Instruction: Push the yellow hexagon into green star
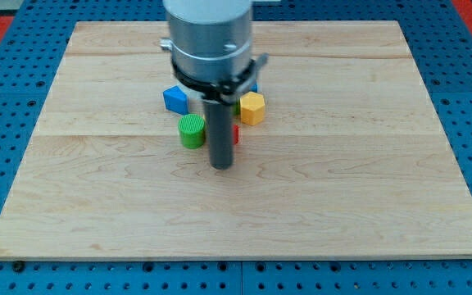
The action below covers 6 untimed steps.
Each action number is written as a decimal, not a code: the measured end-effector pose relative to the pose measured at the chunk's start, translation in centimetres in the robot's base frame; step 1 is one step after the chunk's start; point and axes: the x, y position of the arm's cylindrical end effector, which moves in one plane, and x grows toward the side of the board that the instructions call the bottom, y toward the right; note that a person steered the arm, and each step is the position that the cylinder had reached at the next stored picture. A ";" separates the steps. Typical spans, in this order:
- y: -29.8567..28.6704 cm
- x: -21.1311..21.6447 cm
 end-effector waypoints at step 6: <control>5.0 -11.2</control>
